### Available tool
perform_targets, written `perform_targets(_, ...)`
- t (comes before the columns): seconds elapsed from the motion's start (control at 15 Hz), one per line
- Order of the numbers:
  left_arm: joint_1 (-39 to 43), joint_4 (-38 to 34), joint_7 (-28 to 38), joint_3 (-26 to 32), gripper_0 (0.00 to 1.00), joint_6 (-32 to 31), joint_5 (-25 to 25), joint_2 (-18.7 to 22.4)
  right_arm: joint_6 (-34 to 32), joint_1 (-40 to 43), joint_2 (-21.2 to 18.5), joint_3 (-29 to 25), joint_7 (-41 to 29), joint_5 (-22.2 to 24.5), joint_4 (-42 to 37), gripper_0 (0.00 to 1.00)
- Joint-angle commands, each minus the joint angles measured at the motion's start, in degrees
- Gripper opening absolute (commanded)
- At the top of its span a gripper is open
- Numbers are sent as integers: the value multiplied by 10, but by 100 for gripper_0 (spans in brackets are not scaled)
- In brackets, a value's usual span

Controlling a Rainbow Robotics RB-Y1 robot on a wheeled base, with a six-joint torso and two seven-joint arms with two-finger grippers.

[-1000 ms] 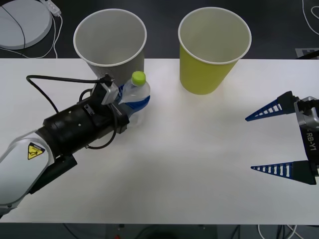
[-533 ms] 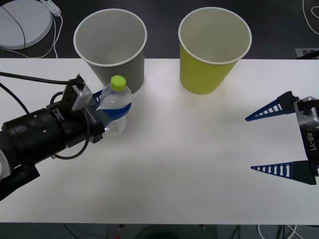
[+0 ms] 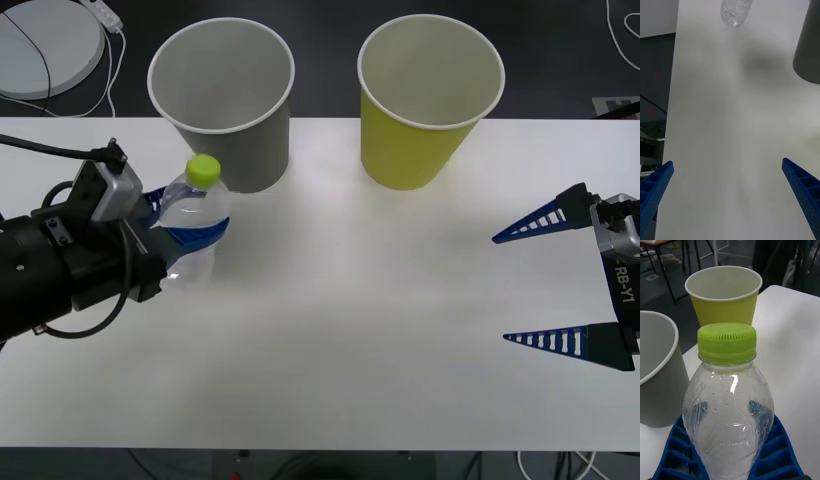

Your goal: Put the can into the green bin and the plastic bottle into the gray bin

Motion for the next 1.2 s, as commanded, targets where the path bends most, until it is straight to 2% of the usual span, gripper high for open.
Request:
perform_targets(0.07, 5, -6, -8, 59, 0, -52, 52, 0, 0, 0, 0, 0, 0, 0, 0, 100)
perform_targets(0.27, 5, -6, -14, 112, 0, -101, 88, 0, 0, 0, 0, 0, 0, 0, 0, 100)
perform_targets(0.8, 5, -5, -16, 199, 0, -182, 98, 1, 0, 0, 0, 0, 0, 0, 0, 100)
perform_targets(1.2, 4, 3, -8, 254, 0, -224, 121, 25, 0, 0, 0, 0, 0, 0, 0, 100)
